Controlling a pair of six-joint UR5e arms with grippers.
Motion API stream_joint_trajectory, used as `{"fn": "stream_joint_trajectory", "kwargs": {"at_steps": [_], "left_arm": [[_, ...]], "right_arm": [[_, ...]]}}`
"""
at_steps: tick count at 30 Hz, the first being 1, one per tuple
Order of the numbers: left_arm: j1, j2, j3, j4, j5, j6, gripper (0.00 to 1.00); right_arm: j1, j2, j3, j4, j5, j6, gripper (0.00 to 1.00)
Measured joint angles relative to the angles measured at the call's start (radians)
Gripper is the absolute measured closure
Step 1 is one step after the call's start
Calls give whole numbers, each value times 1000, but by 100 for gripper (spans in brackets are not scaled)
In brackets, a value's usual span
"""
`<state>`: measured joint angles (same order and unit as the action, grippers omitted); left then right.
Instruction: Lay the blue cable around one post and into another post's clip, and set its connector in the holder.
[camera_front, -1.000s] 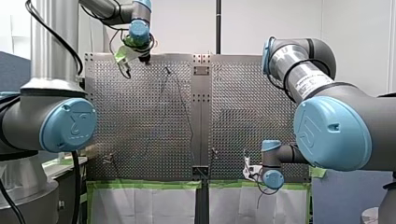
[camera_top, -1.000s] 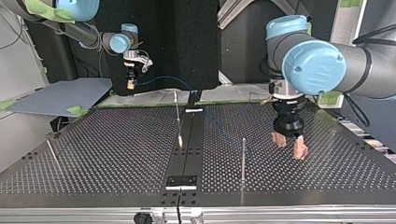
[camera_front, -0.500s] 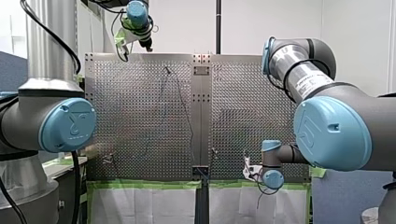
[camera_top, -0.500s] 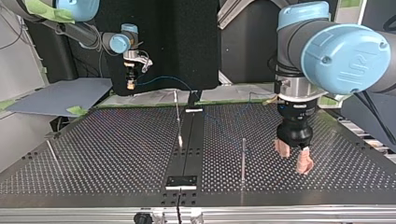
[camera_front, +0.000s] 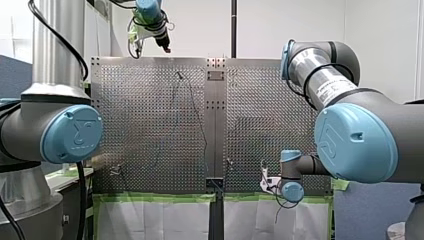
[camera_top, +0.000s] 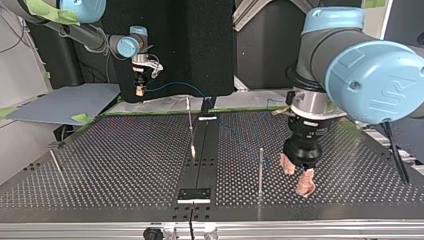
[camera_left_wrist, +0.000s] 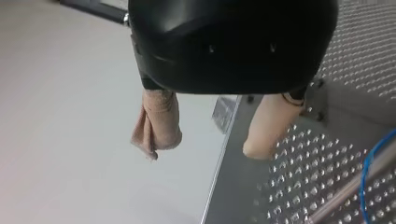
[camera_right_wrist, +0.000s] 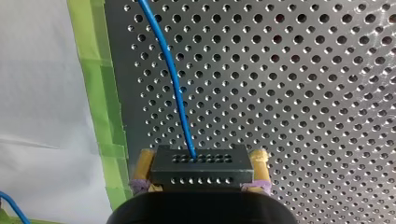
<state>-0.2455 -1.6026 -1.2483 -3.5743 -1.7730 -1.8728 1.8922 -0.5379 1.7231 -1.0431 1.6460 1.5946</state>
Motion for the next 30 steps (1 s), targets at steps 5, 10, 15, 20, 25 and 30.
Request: {"fn": "stream_joint_trajectory", "kwargs": {"at_steps": [5,10,15,20,25,30], "left_arm": [[-2,-5,44,-44,-9,44,0],[-4,-5,61,-87,-26,89,0],[-4,-5,29,-102,-42,134,0],[-5,-5,8,-104,-62,178,0],[-5,-5,-9,-103,-72,222,0],[-5,-5,-12,-103,-74,252,0]], "right_arm": [[0,0,-2,2,-1,1,100],[0,0,-2,4,-1,1,100],[0,0,-3,4,-1,1,100],[0,0,-3,4,-1,1,100],[0,1,-3,4,-2,1,100],[0,1,-3,4,-2,0,100]]}}
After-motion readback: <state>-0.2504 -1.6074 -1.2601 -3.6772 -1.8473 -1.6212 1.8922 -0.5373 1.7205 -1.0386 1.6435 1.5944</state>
